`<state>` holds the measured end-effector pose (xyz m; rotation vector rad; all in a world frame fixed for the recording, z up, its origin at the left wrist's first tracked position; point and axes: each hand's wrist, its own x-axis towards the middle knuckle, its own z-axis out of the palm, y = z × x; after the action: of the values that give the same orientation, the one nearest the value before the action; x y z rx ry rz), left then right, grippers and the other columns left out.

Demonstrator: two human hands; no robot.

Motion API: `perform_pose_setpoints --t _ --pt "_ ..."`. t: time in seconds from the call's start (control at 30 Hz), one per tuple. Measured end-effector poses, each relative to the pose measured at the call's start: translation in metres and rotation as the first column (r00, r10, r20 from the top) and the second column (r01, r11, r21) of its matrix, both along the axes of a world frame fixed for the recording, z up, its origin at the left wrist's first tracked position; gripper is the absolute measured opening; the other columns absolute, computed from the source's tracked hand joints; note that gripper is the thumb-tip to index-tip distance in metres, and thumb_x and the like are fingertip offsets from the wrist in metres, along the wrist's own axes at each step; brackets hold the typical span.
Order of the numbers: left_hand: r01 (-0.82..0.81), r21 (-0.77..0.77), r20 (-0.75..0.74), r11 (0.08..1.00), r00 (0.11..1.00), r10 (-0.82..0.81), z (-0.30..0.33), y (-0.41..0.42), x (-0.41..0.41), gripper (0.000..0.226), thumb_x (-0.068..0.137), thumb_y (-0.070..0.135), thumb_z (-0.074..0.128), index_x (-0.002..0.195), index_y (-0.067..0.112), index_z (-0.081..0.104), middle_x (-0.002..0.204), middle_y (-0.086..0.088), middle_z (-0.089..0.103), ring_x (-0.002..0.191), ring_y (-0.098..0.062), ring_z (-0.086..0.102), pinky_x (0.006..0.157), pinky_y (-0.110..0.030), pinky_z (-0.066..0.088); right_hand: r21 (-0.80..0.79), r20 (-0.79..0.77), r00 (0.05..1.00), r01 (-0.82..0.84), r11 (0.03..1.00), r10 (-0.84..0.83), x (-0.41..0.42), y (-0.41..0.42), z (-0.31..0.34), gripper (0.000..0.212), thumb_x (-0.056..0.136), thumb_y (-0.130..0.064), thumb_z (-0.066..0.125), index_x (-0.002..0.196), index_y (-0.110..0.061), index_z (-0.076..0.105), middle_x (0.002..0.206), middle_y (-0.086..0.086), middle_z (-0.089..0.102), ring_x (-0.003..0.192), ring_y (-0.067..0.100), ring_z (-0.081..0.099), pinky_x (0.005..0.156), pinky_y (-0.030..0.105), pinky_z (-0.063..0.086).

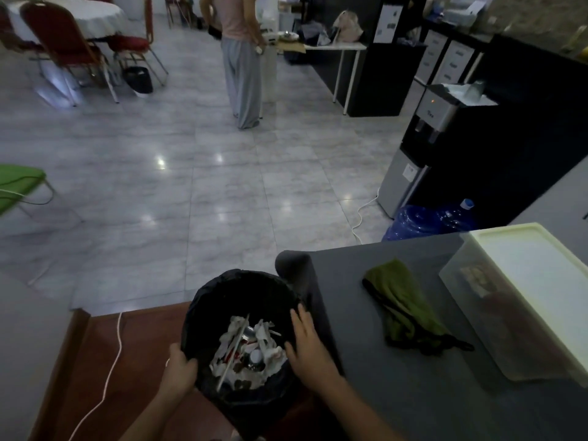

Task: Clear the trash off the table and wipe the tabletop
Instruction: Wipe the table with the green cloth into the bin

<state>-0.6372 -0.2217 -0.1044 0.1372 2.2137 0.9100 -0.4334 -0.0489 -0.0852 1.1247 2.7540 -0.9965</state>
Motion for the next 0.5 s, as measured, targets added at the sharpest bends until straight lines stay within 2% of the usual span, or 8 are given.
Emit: perform_pose_setpoints --t 0.07,0.1,0.13,0.17,0.2,0.27,0.37,0.5 --pt "-0.039 -0.01 0.038 0.999 0.999 0.039 0.009 -0.013 0.002 0.031 0.077 0.005 0.05 0.103 0.004 0.034 0.1 -0.019 0.053 0.091 -0.033 0.053 0.082 -0.044 0.044 -0.129 0.137 0.97 0.217 0.968 -0.2 -0.011 -0.017 -0.019 0.081 0.094 -0.029 0.048 0.151 -0.006 -0.005 0.159 0.016 -0.01 0.147 0.031 0.006 0.118 0.033 0.014" --pt "-0.052 -0.034 0.061 0.998 0.997 0.054 0.008 -0.021 0.002 0.029 0.082 -0.002 0.048 0.106 0.005 0.034 0.104 -0.021 0.053 0.092 -0.032 0.052 0.082 -0.043 0.043 -0.293 0.21 0.924 0.372 0.881 -0.32 -0.015 -0.021 -0.027 0.084 0.093 -0.029 0.052 0.151 -0.003 -0.003 0.158 0.02 0.0 0.145 0.033 0.016 0.117 0.033 0.02" --pt "-0.059 -0.067 0.091 0.996 0.994 0.065 0.007 -0.027 0.0 0.031 0.084 -0.005 0.047 0.11 0.005 0.035 0.108 -0.022 0.054 0.094 -0.032 0.052 0.083 -0.041 0.042 -0.498 0.256 0.869 0.494 0.713 -0.423 -0.02 -0.022 -0.038 0.083 0.091 -0.028 0.056 0.15 0.002 0.005 0.155 0.022 0.018 0.14 0.033 0.031 0.114 0.033 0.028" --pt "-0.056 -0.099 0.103 0.993 0.992 0.067 0.002 -0.033 -0.002 0.035 0.085 -0.006 0.046 0.116 0.004 0.036 0.11 -0.024 0.055 0.095 -0.032 0.052 0.083 -0.039 0.04 -0.653 0.303 0.832 0.537 0.534 -0.466 -0.024 -0.021 -0.048 0.077 0.089 -0.029 0.06 0.147 0.003 0.021 0.146 0.021 0.039 0.13 0.032 0.045 0.109 0.035 0.036" --pt "-0.062 -0.108 0.098 0.992 0.993 0.072 -0.004 -0.037 -0.003 0.042 0.085 -0.006 0.047 0.124 0.003 0.036 0.112 -0.025 0.055 0.096 -0.032 0.052 0.083 -0.037 0.038 -0.73 0.334 0.8 0.554 0.401 -0.498 -0.025 -0.017 -0.072 0.072 0.083 -0.033 0.064 0.142 -0.002 0.037 0.133 0.017 0.055 0.119 0.031 0.056 0.104 0.039 0.043" --pt "-0.073 -0.12 0.07 0.99 0.994 0.082 -0.015 -0.035 -0.005 0.047 0.086 -0.005 0.049 0.13 0.002 0.036 0.114 -0.025 0.055 0.095 -0.031 0.051 0.081 -0.034 0.034 -0.795 0.393 0.762 0.563 0.227 -0.515 -0.034 -0.01 -0.088 0.069 0.072 -0.047 0.065 0.13 -0.013 0.053 0.121 0.007 0.065 0.108 0.026 0.063 0.096 0.042 0.049" --pt "-0.101 -0.121 0.052 0.987 0.993 0.108 -0.052 -0.027 -0.008 0.025 0.092 0.002 0.046 0.112 0.012 0.037 0.094 -0.01 0.055 0.084 -0.026 0.05 0.073 -0.033 0.034 -0.798 0.497 0.735 0.596 0.092 -0.461 -0.047 -0.002 -0.1 0.037 0.089 -0.052 0.051 0.119 -0.031 0.046 0.122 -0.006 0.053 0.119 0.023 0.048 0.098 0.04 0.037" --pt "-0.101 -0.118 0.022 0.988 0.994 0.104 -0.148 -0.008 -0.023 0.034 0.092 0.004 0.048 0.124 0.008 0.04 0.104 -0.008 0.052 0.097 -0.032 0.054 0.077 -0.036 0.039 -0.775 0.544 0.676 0.632 0.012 -0.497 -0.062 0.015 -0.196 0.043 0.09 -0.055 0.048 0.128 -0.035 0.046 0.129 -0.003 0.051 0.126 0.026 0.041 0.102 0.042 0.035"
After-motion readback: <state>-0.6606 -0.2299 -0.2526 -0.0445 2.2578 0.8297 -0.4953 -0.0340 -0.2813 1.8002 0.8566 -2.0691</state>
